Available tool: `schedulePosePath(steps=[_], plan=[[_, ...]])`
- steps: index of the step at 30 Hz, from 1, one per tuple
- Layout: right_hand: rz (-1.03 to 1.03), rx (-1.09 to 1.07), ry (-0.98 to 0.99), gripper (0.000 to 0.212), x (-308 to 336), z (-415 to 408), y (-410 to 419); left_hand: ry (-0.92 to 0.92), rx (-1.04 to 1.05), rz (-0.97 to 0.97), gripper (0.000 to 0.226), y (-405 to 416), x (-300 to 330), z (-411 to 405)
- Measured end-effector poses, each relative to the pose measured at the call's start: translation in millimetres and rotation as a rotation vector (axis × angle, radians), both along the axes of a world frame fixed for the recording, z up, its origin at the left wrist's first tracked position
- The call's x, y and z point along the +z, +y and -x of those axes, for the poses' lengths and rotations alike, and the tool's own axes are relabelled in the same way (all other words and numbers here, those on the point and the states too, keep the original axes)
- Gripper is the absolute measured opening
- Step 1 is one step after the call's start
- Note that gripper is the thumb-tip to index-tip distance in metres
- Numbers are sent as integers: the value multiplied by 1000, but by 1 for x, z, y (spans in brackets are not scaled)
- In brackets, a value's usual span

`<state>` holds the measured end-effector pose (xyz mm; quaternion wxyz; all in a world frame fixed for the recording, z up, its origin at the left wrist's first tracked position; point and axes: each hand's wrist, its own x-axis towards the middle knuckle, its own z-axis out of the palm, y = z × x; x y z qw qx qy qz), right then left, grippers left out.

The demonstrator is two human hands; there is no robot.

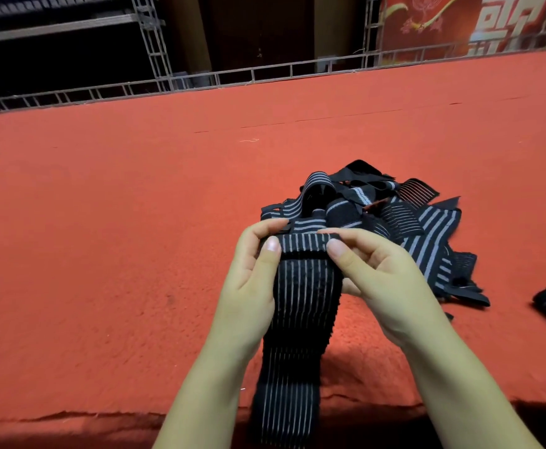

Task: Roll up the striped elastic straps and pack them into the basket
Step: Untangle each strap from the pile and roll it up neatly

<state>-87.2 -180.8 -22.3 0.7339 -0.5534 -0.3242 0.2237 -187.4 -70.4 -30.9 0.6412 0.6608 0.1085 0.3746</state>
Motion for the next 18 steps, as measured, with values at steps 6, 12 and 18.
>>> schedulePosePath(steps=[6,12,18], plan=[[-40,21,19,19,-2,6,-2,25,31,-146,26,1,-3,2],[41,-37,-275,16,-4,5,-4,-30,-39,-62,36,-2,-6,1],[-25,-97,-312,14,-8,8,-3,-59,-103,34,31,-4,-4,3]])
